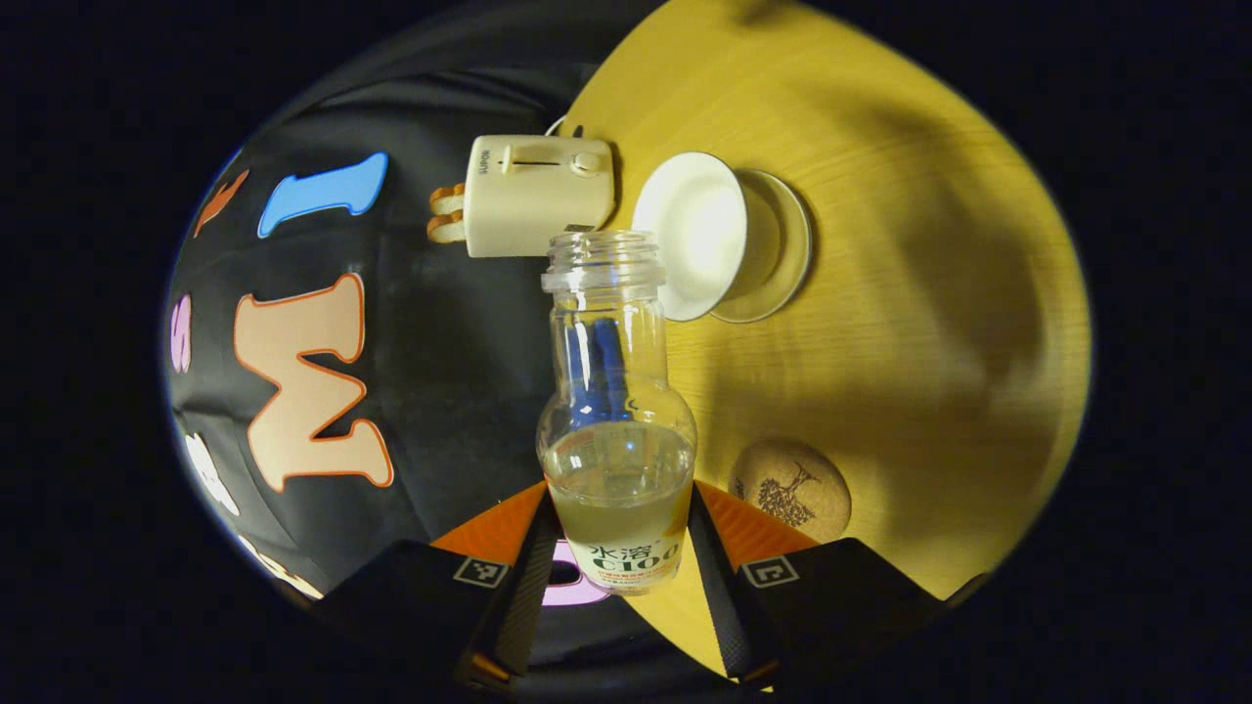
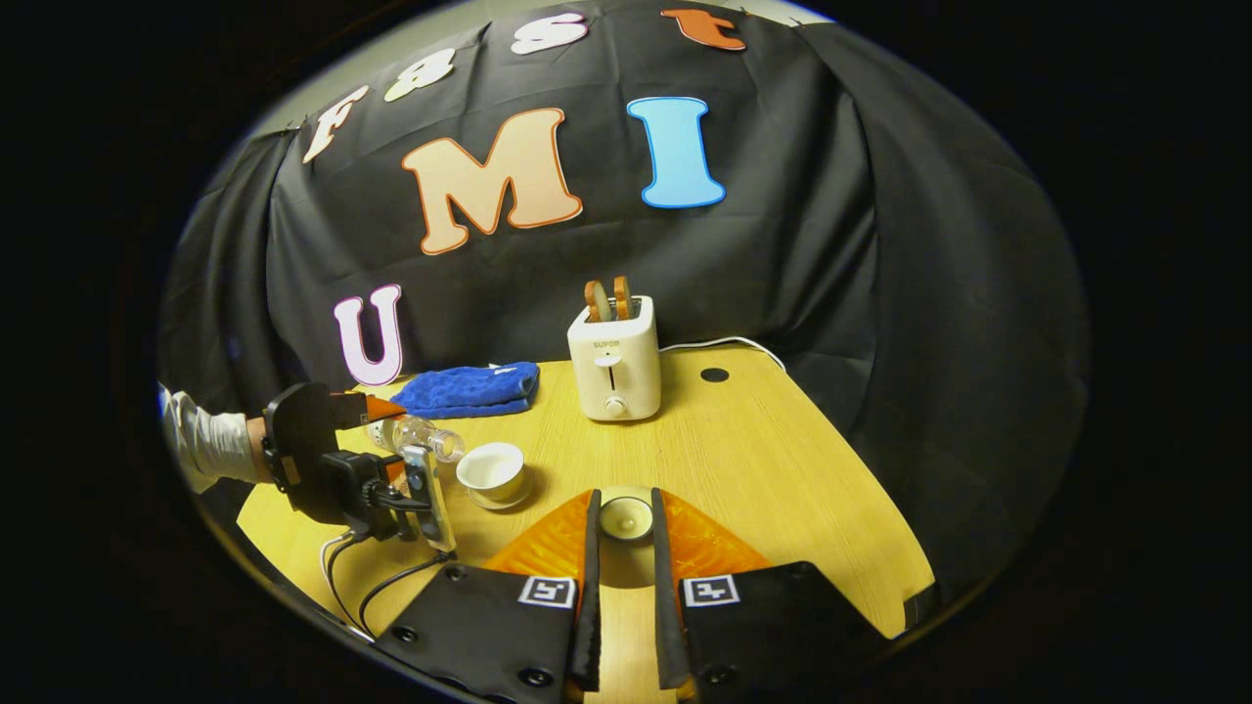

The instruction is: Open the teacup lid with one hand, grasp the water bottle and pour water into the teacup with the other hand; after pouring, place the water bottle on the coaster and then close the teacup lid.

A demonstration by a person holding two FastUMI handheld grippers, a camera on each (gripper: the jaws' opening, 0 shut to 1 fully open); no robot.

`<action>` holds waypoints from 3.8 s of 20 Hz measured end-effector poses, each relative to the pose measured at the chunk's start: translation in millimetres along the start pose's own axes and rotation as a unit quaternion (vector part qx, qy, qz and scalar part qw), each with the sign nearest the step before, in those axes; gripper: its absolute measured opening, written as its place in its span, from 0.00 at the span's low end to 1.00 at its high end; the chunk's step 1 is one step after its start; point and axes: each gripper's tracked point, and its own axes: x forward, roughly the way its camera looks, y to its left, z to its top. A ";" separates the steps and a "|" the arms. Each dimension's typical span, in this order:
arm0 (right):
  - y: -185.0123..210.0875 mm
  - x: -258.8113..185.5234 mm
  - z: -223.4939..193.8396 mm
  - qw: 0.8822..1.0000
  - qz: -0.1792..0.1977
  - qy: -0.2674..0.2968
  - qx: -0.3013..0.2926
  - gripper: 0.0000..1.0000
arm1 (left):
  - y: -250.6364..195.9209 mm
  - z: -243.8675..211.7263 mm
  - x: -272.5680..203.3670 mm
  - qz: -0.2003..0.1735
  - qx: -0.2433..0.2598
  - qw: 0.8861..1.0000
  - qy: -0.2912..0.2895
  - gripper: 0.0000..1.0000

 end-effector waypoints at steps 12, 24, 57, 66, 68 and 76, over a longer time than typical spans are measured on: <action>-9.1 4.5 -9.9 1.000 0.017 0.005 0.002 0.25 | 18.5 -7.0 0.2 -0.030 0.122 0.989 0.077 0.70; -26.0 8.3 -19.2 0.999 0.024 0.012 0.021 0.28 | 58.9 -3.2 -12.8 -0.021 0.220 0.966 0.132 0.70; 45.5 9.7 -10.3 0.996 0.053 0.044 -0.049 0.29 | -28.9 26.1 -5.9 -0.080 -0.322 0.943 -0.009 0.71; 89.8 9.9 -6.5 0.993 0.062 0.057 -0.085 0.23 | -18.3 47.8 -1.5 -0.013 -0.519 0.848 -0.111 0.69; 98.0 9.6 -7.1 0.992 0.063 0.060 -0.091 0.23 | -18.9 46.9 0.1 -0.015 -0.544 0.831 -0.117 0.70; 119.5 9.1 -8.9 0.990 0.061 0.070 -0.103 0.23 | -27.9 39.4 13.0 -0.003 -0.622 0.772 -0.131 0.71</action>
